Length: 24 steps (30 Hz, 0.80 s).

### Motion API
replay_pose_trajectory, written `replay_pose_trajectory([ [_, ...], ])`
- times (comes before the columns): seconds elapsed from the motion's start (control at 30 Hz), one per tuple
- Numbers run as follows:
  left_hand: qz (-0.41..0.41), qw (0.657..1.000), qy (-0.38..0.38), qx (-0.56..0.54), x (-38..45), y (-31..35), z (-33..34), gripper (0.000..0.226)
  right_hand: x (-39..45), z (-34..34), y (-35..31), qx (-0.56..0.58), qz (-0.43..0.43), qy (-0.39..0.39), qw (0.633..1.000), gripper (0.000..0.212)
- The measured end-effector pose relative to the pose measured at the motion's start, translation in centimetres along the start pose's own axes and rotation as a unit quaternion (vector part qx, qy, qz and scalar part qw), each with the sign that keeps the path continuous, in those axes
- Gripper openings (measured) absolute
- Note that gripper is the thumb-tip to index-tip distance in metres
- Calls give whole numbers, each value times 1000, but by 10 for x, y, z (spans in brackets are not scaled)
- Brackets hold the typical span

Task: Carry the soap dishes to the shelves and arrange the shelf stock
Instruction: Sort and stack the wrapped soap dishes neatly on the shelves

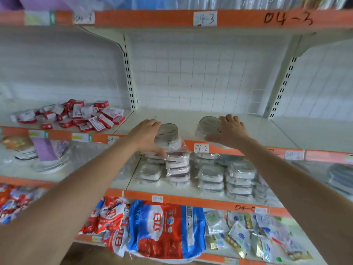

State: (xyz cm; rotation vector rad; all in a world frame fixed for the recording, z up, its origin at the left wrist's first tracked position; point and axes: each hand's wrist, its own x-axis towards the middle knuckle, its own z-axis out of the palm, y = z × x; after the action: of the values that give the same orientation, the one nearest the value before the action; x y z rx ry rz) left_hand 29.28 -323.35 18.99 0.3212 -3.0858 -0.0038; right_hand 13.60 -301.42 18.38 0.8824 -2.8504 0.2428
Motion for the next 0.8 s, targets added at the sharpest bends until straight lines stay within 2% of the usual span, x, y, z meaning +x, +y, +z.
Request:
replay_pose_trajectory([
  [0.23, -38, 999, -15, 15, 47, -19, 11, 118, 64, 30, -4, 38, -24, -41, 998, 92],
  [0.47, -69, 997, -23, 25, 99, -79, 34, 112, 128, 62, -35, 52, -44, -51, 996, 89],
  [0.63, -45, 998, -40, 11, 157, -124, 49, 102, 160, 86, -45, 87, -5, -40, 995, 85],
  [0.8, 9, 999, -44, -8, 207, -149, 65, 114, 189, 102, -55, 112, 23, -36, 993, 90],
])
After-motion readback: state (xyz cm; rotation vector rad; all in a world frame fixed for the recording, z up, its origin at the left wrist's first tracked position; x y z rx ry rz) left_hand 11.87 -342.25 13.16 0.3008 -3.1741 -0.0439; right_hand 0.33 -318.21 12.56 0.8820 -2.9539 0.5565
